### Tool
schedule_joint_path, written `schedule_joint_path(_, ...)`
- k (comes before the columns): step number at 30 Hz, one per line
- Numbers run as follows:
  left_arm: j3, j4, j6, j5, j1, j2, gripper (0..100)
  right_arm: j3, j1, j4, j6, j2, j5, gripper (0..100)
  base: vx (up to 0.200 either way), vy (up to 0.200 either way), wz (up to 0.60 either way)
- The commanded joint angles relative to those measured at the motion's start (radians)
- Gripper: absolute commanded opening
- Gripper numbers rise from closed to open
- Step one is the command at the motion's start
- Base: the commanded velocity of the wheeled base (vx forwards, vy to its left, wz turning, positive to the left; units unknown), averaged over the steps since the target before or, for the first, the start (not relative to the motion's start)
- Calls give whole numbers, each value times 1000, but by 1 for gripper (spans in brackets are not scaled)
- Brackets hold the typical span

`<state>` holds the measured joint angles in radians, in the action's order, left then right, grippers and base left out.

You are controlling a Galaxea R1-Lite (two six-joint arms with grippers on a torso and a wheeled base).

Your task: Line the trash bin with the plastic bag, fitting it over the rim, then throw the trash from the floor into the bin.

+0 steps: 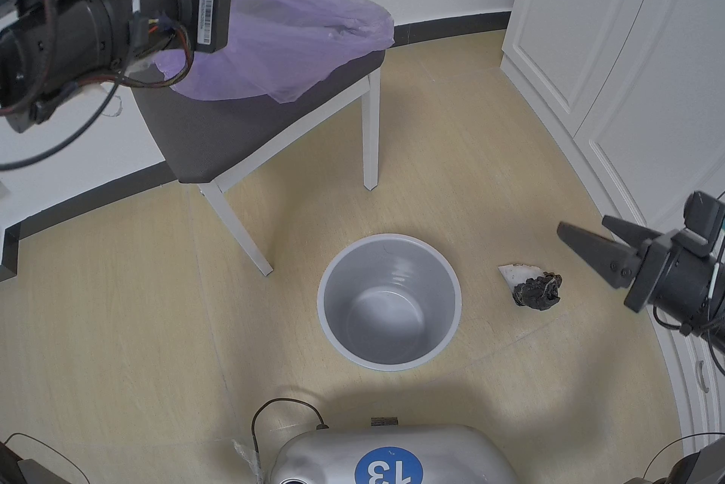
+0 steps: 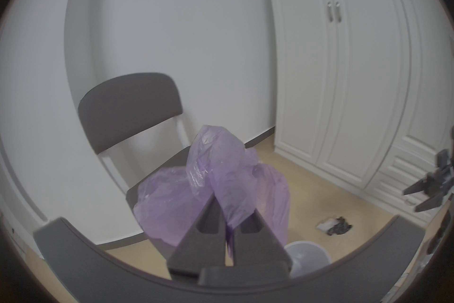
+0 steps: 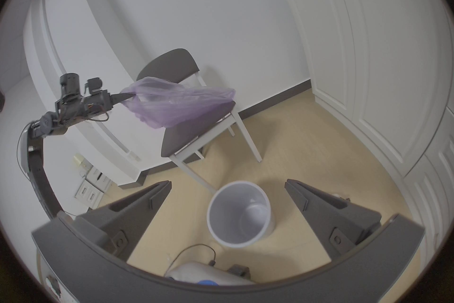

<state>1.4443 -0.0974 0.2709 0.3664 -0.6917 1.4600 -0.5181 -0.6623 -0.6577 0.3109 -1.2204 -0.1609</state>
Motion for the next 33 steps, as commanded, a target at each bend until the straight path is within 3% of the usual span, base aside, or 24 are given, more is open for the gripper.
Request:
schedule_joint_path(1,-38,18,4,-3,-78,-73,0,-88,23,-3,10,-87,3,100,0,0,0)
schedule_joint_path(7,-71,10,10,-10,-98,-93,0,-140,61,3,8,-108,7,100,0,0,0)
schedule_joint_path(12,-82,8,11,-9,-121,-107,0,-163,138,4,-6,-123,14,100,0,0,0)
schedule_joint_path(14,-82,4,16,-9,-135,-112,0,-178,196,12,-6,-133,60,100,0,0,0)
schedule_joint_path(18,-90,2,21,-7,-167,-118,0,-180,233,26,-6,-146,98,100,0,0,0)
schedule_joint_path(29,-90,-54,47,0,-261,-110,0,-132,230,30,-36,-223,103,100,0,0,0)
schedule_joint_path(33,-88,-56,48,3,-289,-113,0,-108,181,24,-47,-234,103,100,0,0,0)
